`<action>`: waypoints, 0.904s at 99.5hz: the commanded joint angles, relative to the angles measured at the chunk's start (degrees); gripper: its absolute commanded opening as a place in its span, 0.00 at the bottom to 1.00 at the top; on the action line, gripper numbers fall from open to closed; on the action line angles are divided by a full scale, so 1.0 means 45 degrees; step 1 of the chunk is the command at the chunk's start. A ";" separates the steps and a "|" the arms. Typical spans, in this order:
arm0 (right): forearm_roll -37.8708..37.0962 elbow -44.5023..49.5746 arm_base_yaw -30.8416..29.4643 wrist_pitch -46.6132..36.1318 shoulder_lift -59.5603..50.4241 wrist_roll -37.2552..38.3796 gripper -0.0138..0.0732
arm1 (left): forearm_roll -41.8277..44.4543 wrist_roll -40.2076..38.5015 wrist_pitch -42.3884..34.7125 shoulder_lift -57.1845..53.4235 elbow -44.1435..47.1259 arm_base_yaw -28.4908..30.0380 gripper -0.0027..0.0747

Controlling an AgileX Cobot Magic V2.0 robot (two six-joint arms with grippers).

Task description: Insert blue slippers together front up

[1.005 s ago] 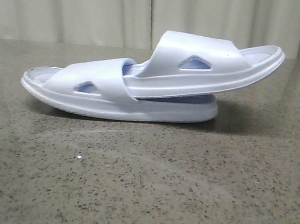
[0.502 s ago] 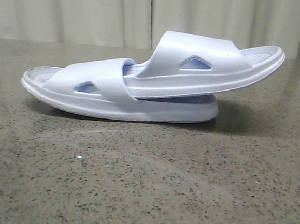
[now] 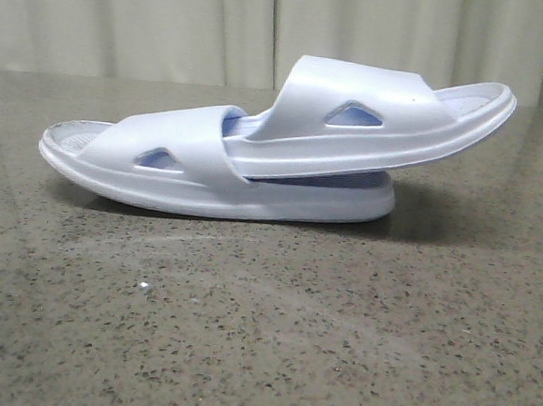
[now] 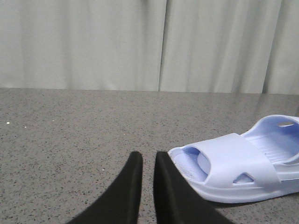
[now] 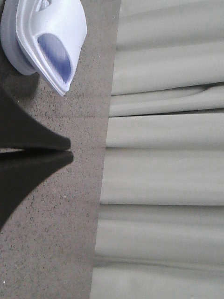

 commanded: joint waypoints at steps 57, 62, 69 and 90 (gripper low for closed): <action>0.0174 -0.0330 0.0029 -0.0445 0.0101 -0.0190 0.04 | 0.2716 -0.0953 -0.2031 -0.0833 -0.0179 -0.0760 0.06; 0.0174 -0.0330 0.0029 -0.0445 0.0101 -0.0190 0.04 | 0.4407 -0.2551 -0.2265 -0.1075 -0.0179 -0.0871 0.06; 0.0174 -0.0330 0.0029 -0.0445 0.0101 -0.0190 0.04 | 0.7416 -0.5586 -0.2312 -0.1384 -0.0179 -0.0871 0.06; 0.0174 -0.0330 0.0029 -0.0445 0.0101 -0.0190 0.04 | 1.5109 -1.3491 -0.2337 -0.1790 -0.0004 -0.0871 0.06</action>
